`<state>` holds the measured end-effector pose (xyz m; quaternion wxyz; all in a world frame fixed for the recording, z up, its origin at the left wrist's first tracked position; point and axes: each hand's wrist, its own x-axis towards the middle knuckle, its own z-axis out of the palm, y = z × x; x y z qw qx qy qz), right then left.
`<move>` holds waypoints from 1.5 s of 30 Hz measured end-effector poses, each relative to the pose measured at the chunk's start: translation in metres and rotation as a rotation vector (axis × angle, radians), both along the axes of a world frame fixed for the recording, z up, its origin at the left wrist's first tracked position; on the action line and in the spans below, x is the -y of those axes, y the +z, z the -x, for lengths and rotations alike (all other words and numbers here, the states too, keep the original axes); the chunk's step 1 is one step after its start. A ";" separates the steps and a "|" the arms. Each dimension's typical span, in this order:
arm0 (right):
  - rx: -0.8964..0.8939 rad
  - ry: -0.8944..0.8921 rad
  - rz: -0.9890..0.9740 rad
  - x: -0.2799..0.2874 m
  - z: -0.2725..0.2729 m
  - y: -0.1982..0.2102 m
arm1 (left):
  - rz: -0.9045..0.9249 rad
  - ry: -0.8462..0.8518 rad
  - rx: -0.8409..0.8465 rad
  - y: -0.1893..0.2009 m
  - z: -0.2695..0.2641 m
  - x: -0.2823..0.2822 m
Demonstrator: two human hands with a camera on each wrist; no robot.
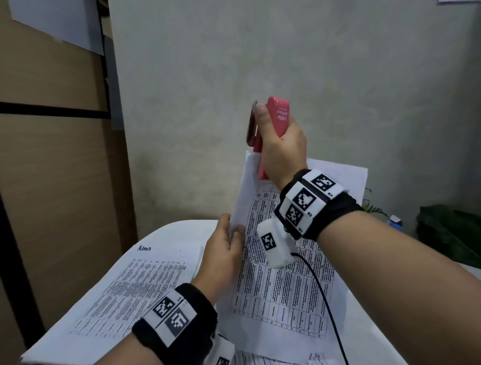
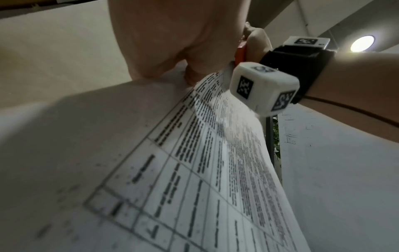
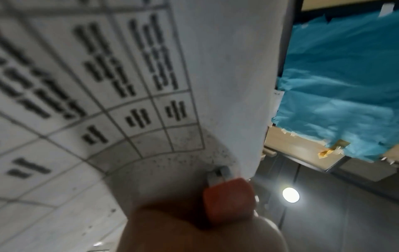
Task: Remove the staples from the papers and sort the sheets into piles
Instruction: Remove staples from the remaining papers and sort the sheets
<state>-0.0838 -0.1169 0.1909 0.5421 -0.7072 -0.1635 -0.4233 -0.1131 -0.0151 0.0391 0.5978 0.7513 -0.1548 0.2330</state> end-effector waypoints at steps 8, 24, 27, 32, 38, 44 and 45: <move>-0.066 -0.073 0.000 0.014 0.000 -0.005 | -0.097 0.050 -0.091 0.000 -0.004 -0.014; -0.869 0.171 0.146 0.085 0.020 -0.131 | -0.494 0.505 -0.563 0.027 -0.043 -0.197; -1.024 0.149 0.309 0.089 0.014 -0.161 | -0.720 0.548 -0.672 0.006 -0.053 -0.220; -1.320 0.194 0.570 0.092 0.010 -0.190 | -0.897 0.593 -0.791 -0.028 -0.070 -0.247; -1.467 0.138 0.849 0.096 0.014 -0.193 | -0.984 0.532 -0.706 -0.022 -0.089 -0.208; -1.512 0.073 0.879 0.110 0.021 -0.188 | -1.173 0.027 -0.587 -0.019 -0.065 -0.094; -1.519 0.073 0.882 0.112 0.023 -0.187 | -1.215 -0.055 -0.640 -0.025 -0.061 -0.077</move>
